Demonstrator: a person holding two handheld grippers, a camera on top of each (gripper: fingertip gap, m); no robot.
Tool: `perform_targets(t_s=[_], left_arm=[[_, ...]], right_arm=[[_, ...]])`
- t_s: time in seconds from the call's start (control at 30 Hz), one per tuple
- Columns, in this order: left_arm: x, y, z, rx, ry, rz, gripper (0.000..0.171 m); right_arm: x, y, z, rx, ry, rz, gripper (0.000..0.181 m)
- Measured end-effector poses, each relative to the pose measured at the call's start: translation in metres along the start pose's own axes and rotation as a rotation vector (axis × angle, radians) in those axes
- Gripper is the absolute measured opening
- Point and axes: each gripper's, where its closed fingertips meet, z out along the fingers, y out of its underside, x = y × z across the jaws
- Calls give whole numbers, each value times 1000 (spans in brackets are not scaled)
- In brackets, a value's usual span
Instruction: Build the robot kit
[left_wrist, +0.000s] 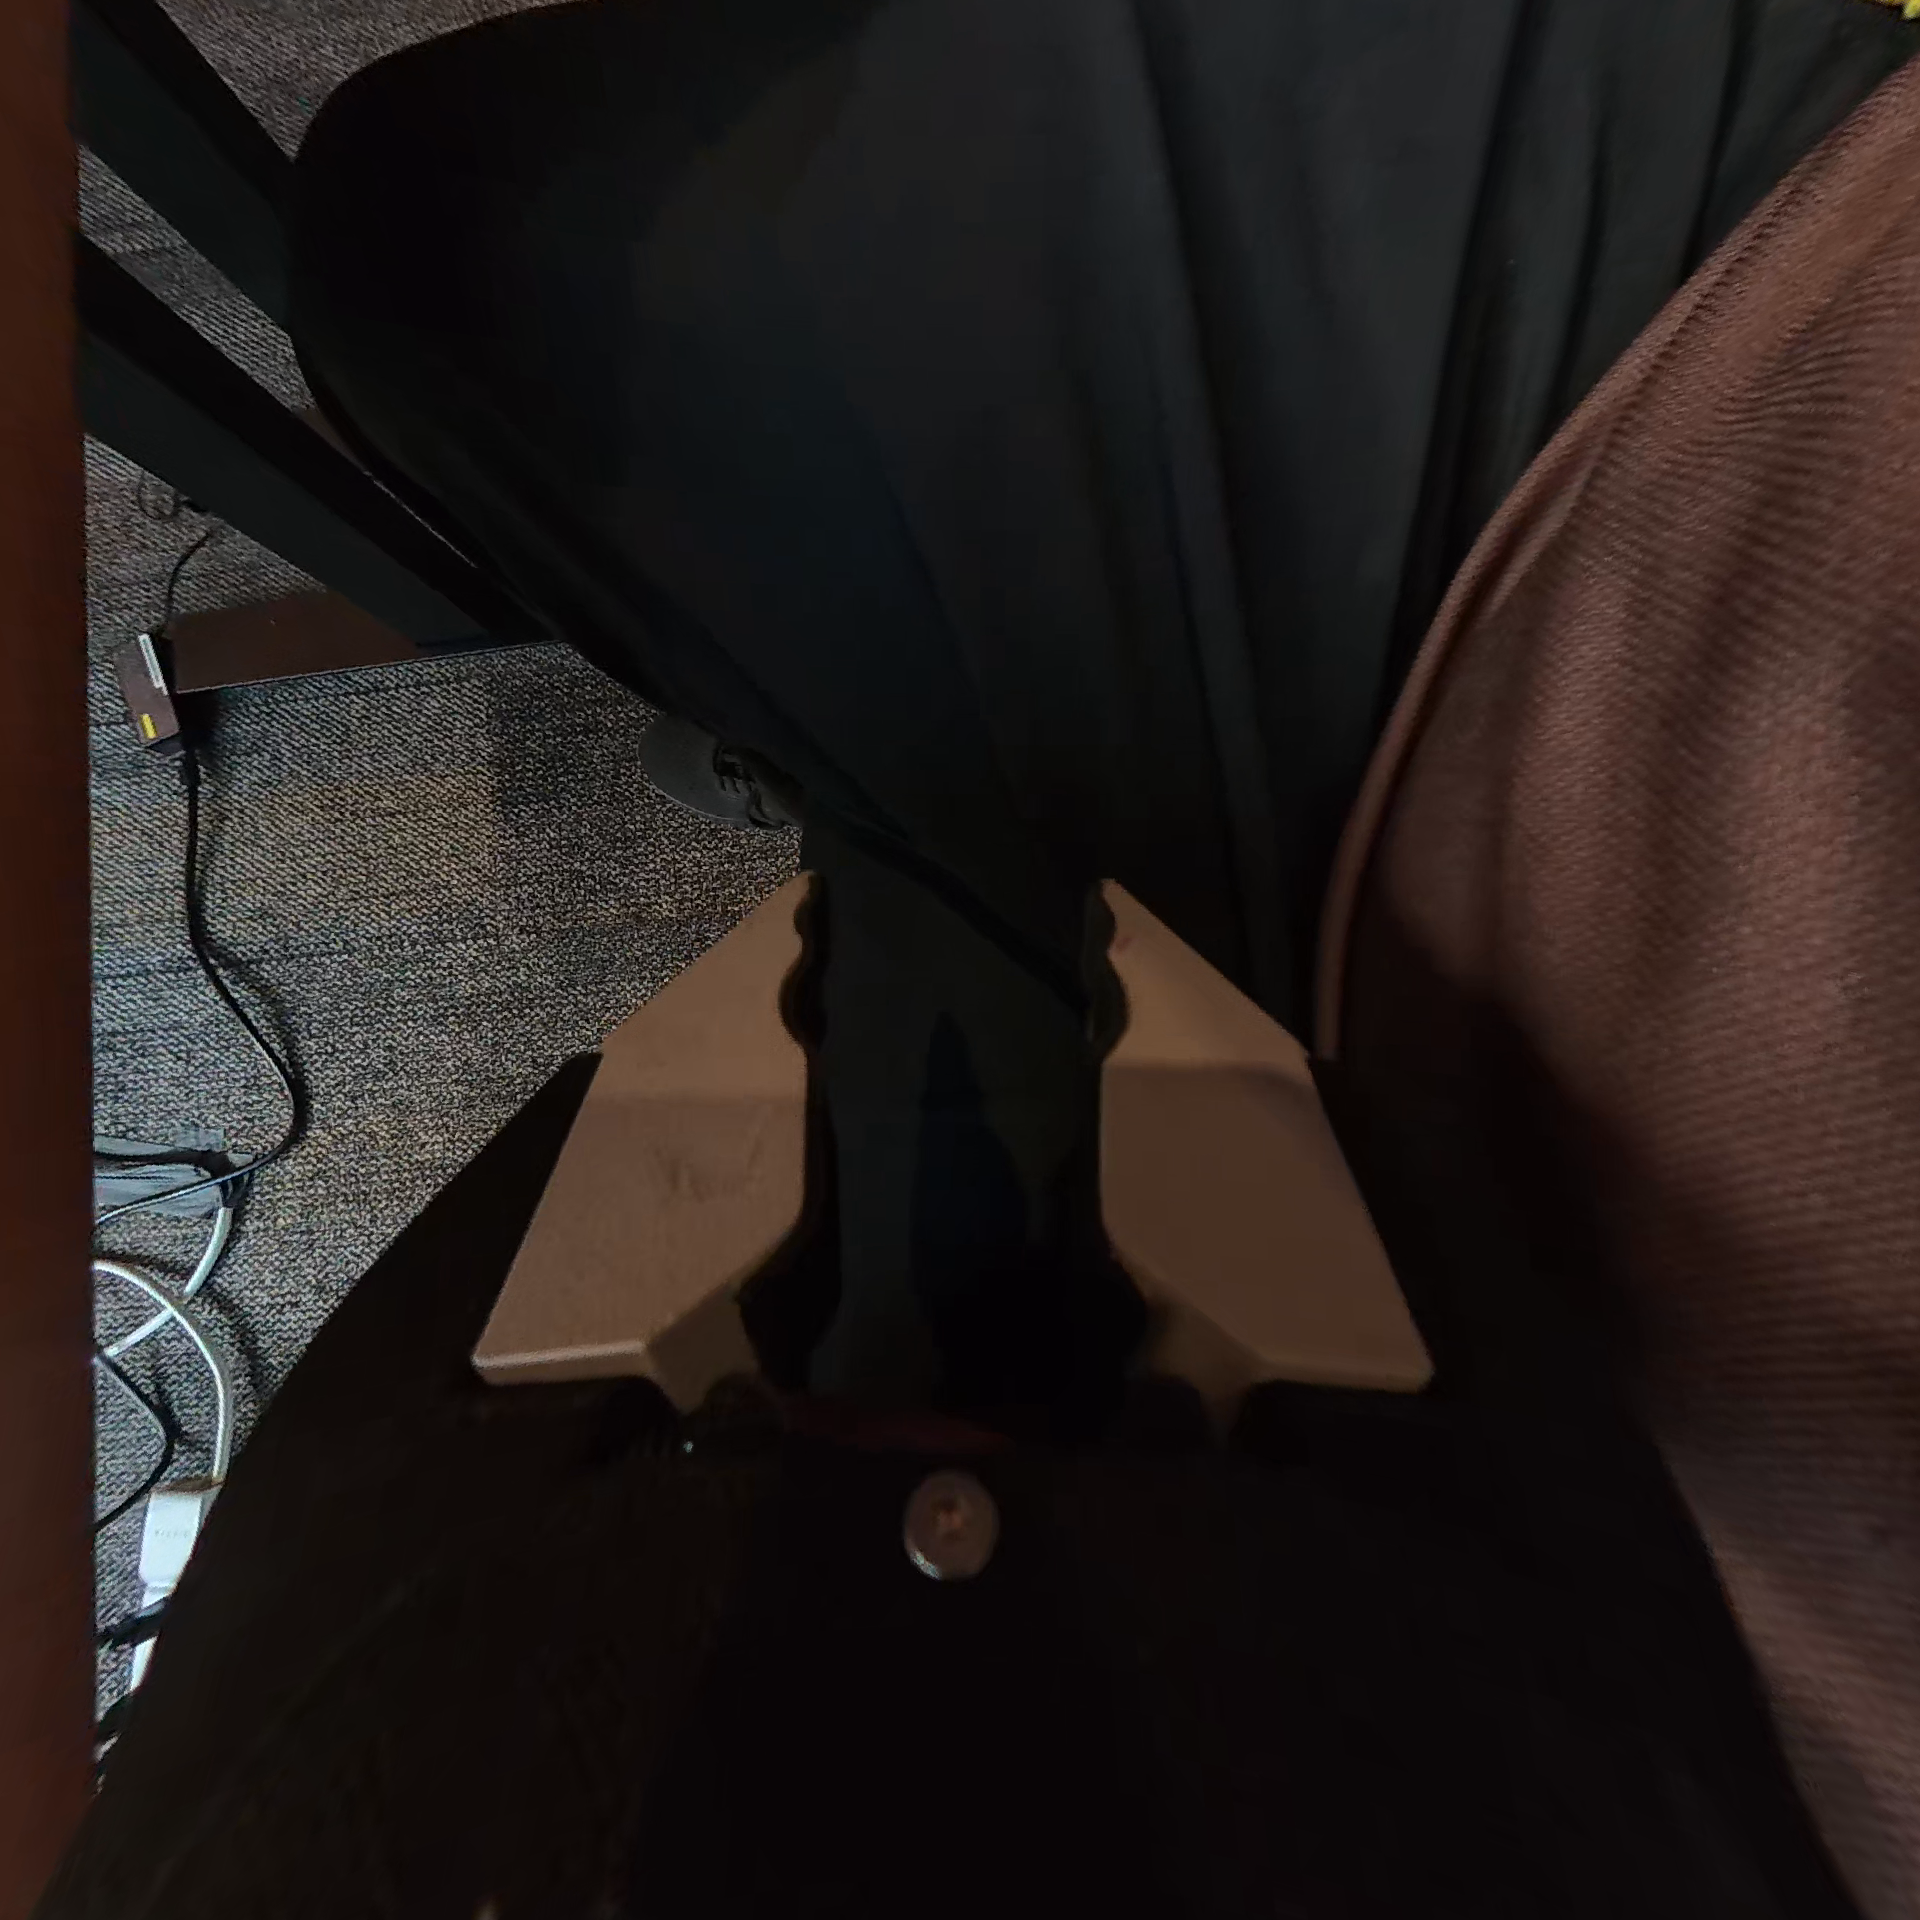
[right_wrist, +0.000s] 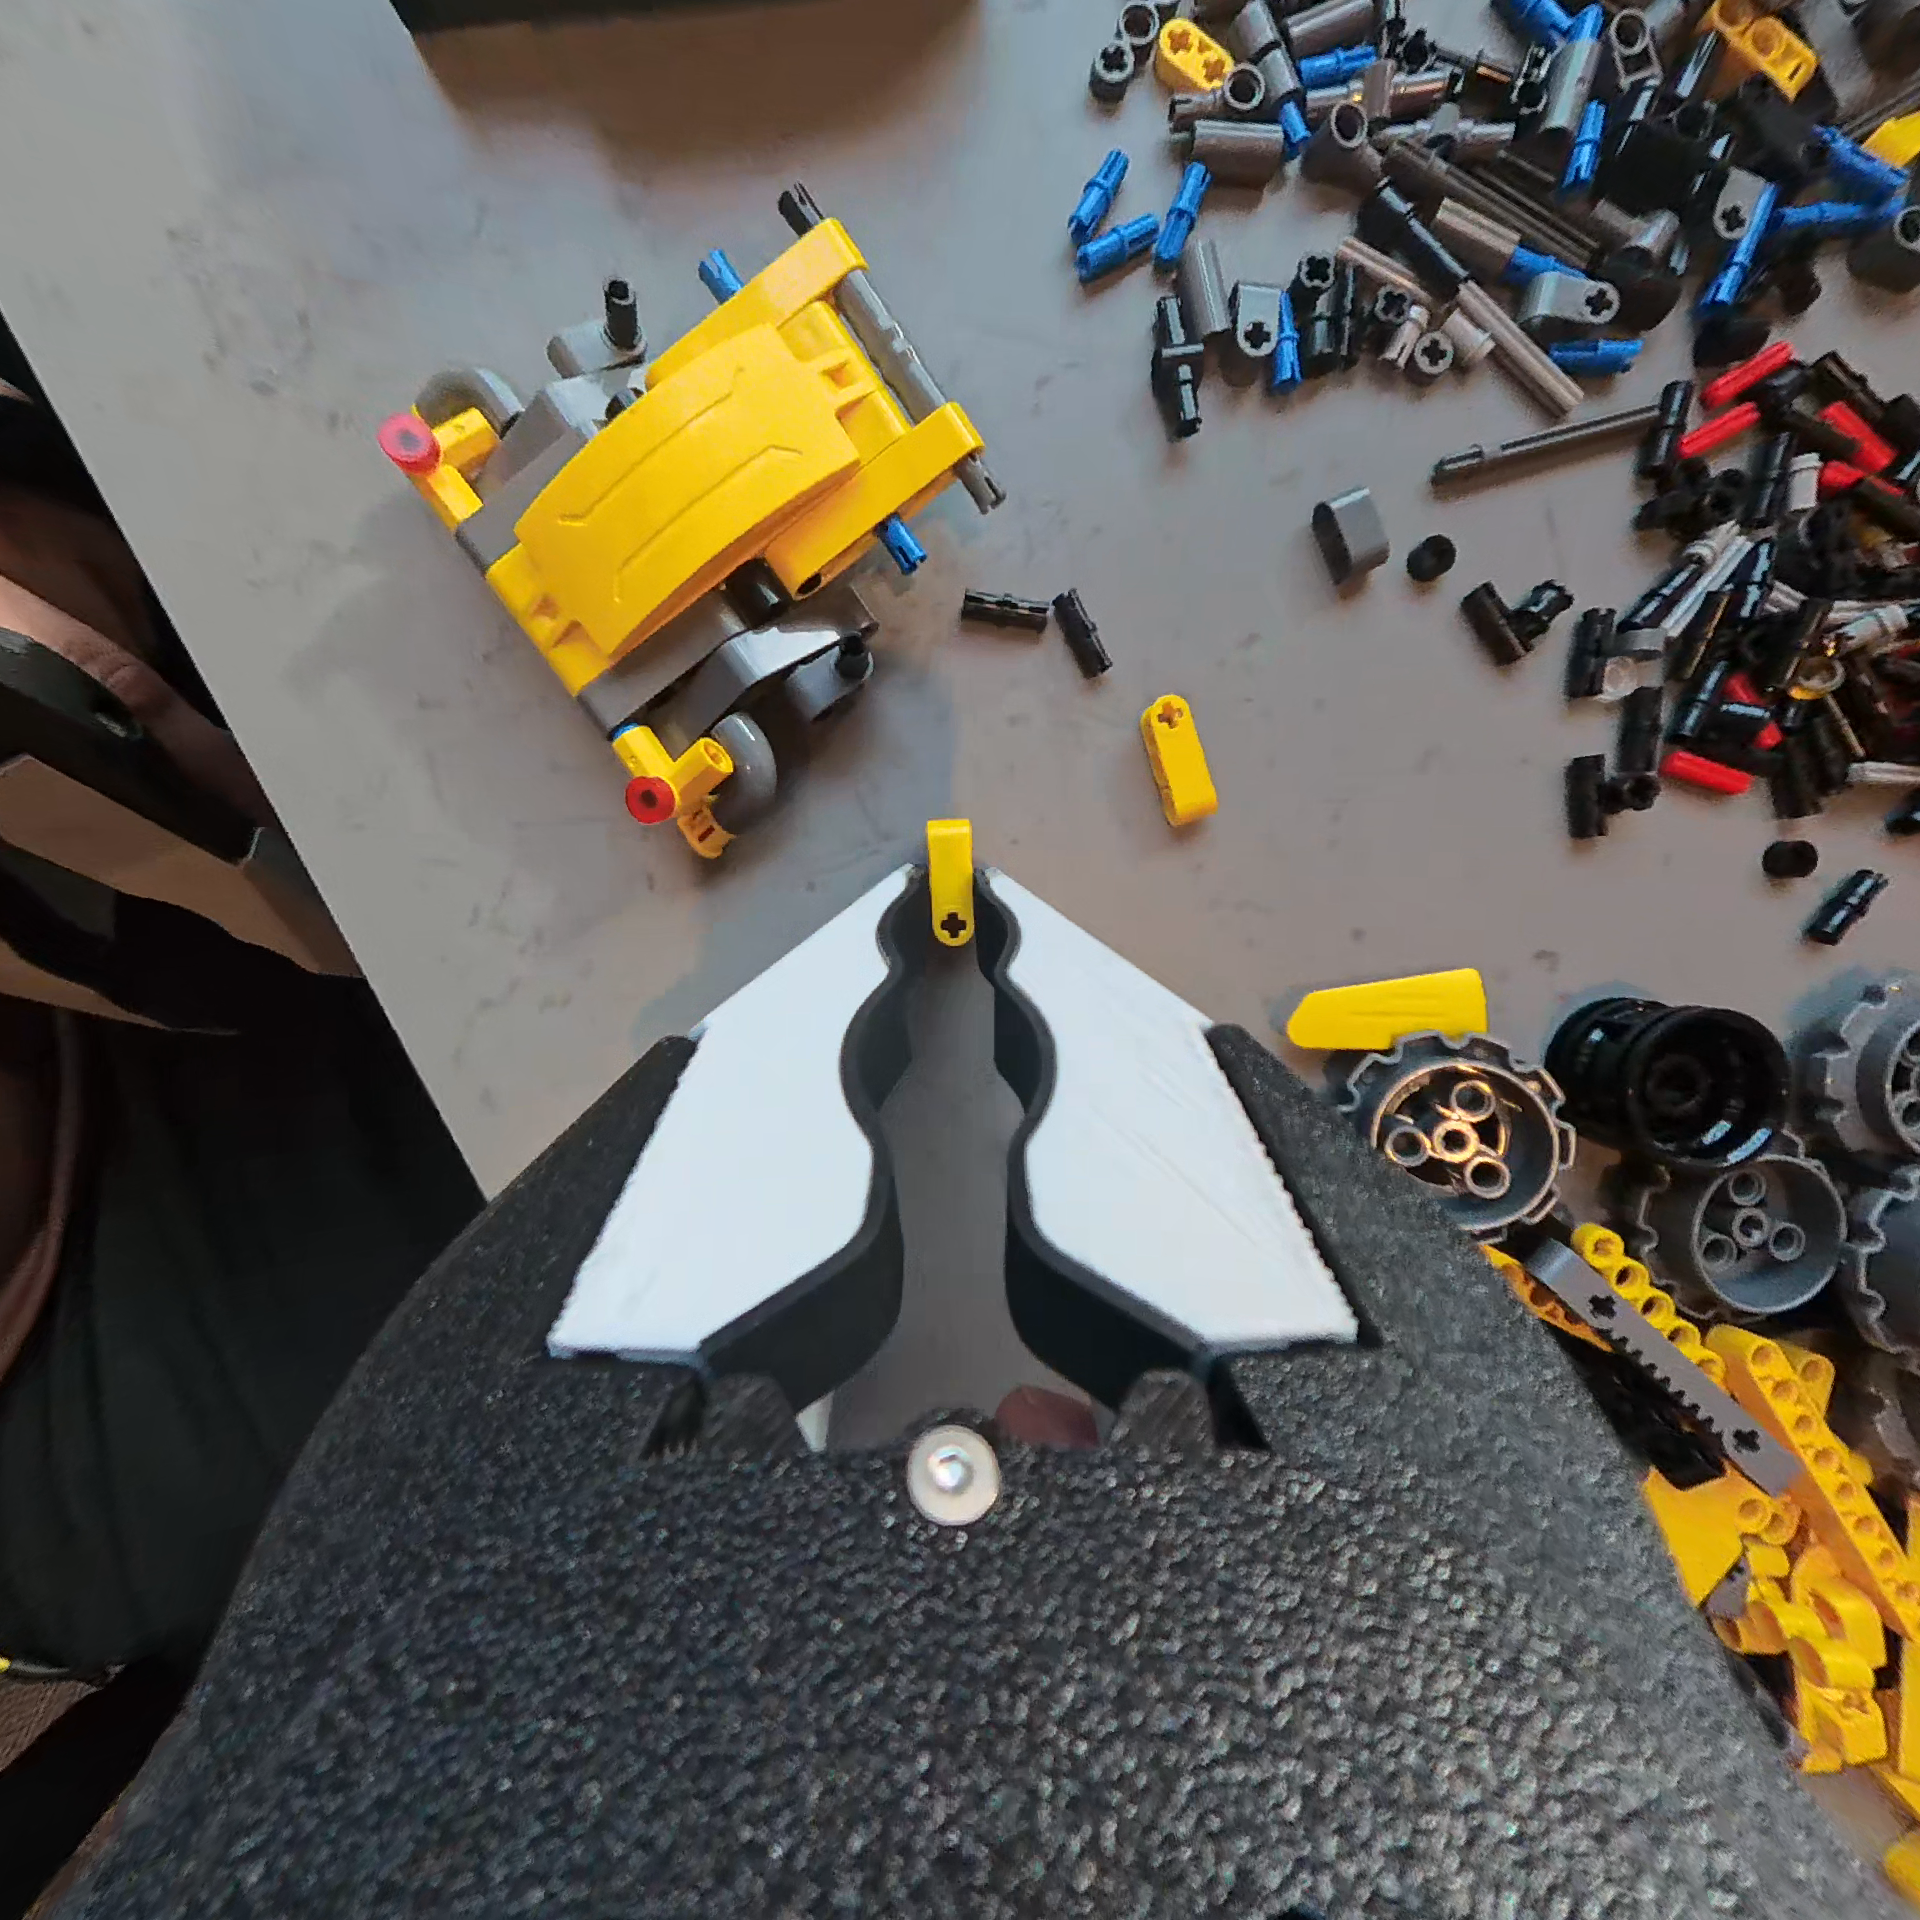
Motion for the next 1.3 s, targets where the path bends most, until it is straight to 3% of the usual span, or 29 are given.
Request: perform_targets(t_s=[0.3, 0.63, 1.3], left_arm=[[6, -3, -2, 14, 16, 15, 47], [6, -4, -4, 20, 17, 16, 47], [5, 0, 1, -3, 19, 11, 47]], right_arm=[[0, -6, -11, 66, 44, 6, 11], [15, -22, -33, 263, 131, 65, 12], [10, -10, -41, 348, 167, 89, 7]])
